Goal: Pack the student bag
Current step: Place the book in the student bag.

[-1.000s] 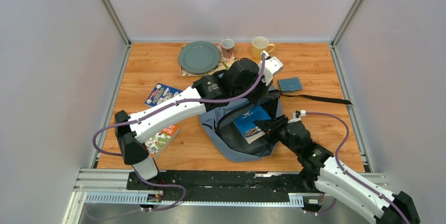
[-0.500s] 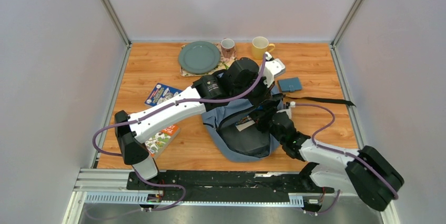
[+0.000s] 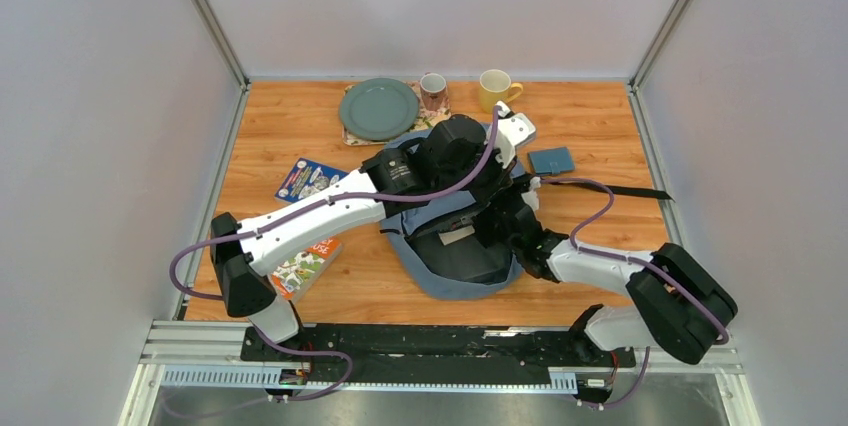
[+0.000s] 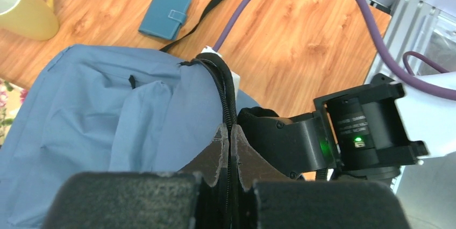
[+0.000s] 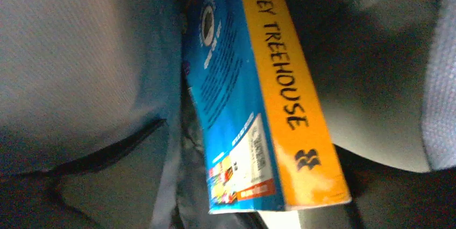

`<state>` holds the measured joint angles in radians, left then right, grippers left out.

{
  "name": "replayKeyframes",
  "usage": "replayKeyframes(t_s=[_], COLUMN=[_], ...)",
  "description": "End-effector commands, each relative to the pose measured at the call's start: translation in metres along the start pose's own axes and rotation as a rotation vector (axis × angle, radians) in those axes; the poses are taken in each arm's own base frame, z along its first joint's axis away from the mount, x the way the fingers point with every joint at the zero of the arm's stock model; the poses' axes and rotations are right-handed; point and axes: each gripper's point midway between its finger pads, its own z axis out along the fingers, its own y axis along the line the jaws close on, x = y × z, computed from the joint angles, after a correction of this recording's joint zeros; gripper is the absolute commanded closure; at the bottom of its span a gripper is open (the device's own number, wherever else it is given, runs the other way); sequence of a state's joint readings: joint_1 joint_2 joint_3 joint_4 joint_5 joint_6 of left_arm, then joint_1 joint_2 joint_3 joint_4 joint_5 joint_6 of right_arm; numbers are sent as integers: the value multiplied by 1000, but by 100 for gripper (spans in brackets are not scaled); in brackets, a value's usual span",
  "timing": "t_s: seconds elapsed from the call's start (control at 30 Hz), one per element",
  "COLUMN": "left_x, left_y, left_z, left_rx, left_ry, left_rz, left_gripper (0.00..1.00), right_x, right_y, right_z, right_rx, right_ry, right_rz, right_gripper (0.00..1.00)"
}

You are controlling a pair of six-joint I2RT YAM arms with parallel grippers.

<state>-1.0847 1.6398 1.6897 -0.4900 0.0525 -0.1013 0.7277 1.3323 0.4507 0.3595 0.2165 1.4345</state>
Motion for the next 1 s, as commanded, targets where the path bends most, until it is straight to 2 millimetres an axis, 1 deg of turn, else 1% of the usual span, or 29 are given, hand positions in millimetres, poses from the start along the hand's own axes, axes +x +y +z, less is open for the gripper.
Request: replayKeyframes(t_s=[0.0,0.03,0.07,0.1,0.13,0.17,0.2,0.23,0.3,0.33,0.4,0.43,0.47,0.53,0.57,0.6,0.63,0.67,0.7,0.77,0.8,0.83,0.87,0.9,0.93,0.97], left_x=[-36,-31,-29,-30,-27,-28,-28,-27,-27,-27,-28,-28,-28,-29,-29,-30,-29,-29,-31,-30,-29,-27,-25,-23,-19,-16], left_y=[4,6,7,8,9,9,11,12,13,13,11,10,8,6,3,1,-1,-3,-5,-6,-6,-6,-4,-2,-1,3], left_z=[-23,-21,-21,-22,-21,-20,-20,-20,-18,-18,-16,-15,-15,-15,-14,-14,-14,-13,-14,-13,-13,-13,-12,-12,-11,-12], left_rx=[-39,-44,-45,-47,-47,-48,-52,-55,-56,-56,-46,-41,-33,-22,-4,5,13,28,37,42,41,40,30,22,14,-3], left_ry=[-146,-135,-132,-136,-131,-136,-136,-135,-140,-140,-143,-143,-145,-148,-149,-152,-151,-154,-163,-165,-164,-158,-150,-144,-134,-130], left_rz=[19,13,10,6,2,-2,-6,-12,-21,-23,-33,-35,-38,-51,-54,-62,-69,-74,-82,-86,-88,-85,-87,-82,-80,-82], left_gripper=[100,100,100,100,100,100,100,100,100,100,100,100,100,100,100,100,100,100,100,100,100,100,100,100,100,100], right_x=[10,11,11,13,14,14,14,15,14,15,18,21,22,20,18,14,6,3,2,4,7,14,19,23,28,32], right_y=[6,4,5,-1,-3,-1,-2,-9,-7,-9,-1,1,9,20,21,36,36,43,42,26,29,22,5,6,-1,-10], right_z=[-14,-17,-22,-25,-28,-31,-33,-34,-35,-35,-33,-31,-29,-24,-22,-22,-17,-15,-12,-2,1,4,6,7,5,3], right_rx=[39,51,45,59,60,51,57,68,54,55,31,28,-5,-47,-62,-128,-142,-175,-162,-91,-77,-34,37,51,73,99], right_ry=[85,95,103,110,121,122,125,129,125,129,138,153,156,140,125,102,57,37,28,26,37,69,92,117,144,160], right_rz=[-128,-139,-140,-139,-132,-126,-120,-117,-93,-84,-61,-49,-36,14,35,74,105,123,137,129,119,96,48,21,-5,-48], right_gripper=[15,14,13,13,14,16,19,31,52,69,88,100,100,100,100,100,100,100,100,100,100,95,86,73,49,40])
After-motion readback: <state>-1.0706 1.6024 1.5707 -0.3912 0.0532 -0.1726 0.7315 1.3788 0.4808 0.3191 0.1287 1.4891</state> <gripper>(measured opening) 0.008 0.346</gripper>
